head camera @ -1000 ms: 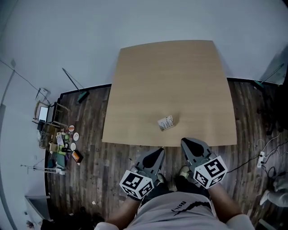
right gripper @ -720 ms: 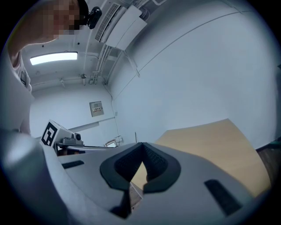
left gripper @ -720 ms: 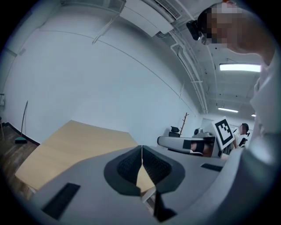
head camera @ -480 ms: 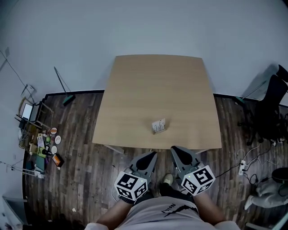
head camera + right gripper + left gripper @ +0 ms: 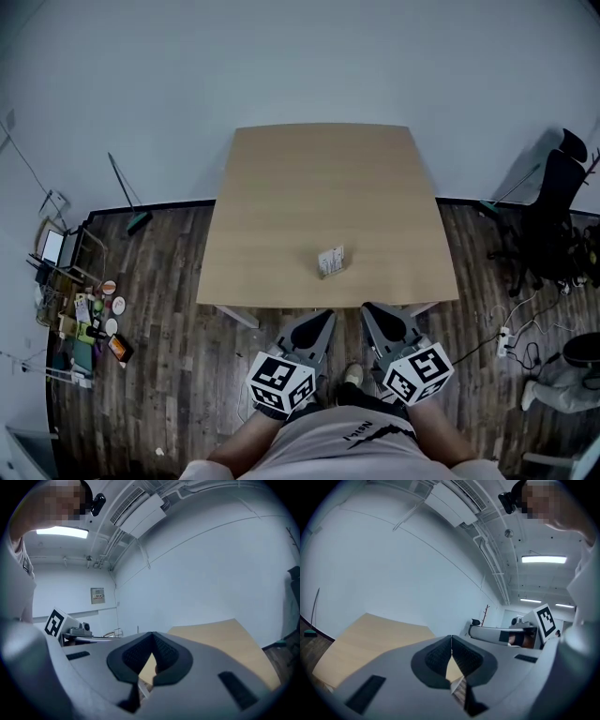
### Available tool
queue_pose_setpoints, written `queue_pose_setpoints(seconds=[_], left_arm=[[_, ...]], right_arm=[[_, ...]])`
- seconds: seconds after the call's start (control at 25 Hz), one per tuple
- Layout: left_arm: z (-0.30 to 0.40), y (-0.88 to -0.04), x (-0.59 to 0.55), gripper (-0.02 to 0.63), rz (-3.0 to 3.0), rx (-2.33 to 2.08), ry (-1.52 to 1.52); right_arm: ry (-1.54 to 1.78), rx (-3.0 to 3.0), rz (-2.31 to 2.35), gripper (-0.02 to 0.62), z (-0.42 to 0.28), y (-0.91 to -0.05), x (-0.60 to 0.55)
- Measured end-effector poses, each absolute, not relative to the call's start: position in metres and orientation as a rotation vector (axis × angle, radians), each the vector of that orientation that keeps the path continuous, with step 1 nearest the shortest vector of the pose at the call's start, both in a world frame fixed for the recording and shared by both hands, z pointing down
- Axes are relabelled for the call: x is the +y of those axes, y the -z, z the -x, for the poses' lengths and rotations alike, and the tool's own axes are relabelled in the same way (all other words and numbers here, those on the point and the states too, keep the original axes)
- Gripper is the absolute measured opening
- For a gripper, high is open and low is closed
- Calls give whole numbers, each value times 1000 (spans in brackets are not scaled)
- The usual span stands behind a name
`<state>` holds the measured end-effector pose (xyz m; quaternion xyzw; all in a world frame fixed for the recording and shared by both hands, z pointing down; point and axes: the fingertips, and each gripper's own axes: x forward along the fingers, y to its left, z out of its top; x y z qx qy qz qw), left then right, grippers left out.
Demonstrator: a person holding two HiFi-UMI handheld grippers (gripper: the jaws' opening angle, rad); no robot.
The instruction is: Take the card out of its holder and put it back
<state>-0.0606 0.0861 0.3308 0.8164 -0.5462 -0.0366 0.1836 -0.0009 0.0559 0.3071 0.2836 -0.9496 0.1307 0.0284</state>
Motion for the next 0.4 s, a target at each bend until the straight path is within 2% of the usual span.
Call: queue_pose_setpoints(seconds=[0.4], left_arm=[[50,-330,87,15,-2324,-1533,101]], right_arm=[[-388,-2930,-893,12,-9,-308,59]])
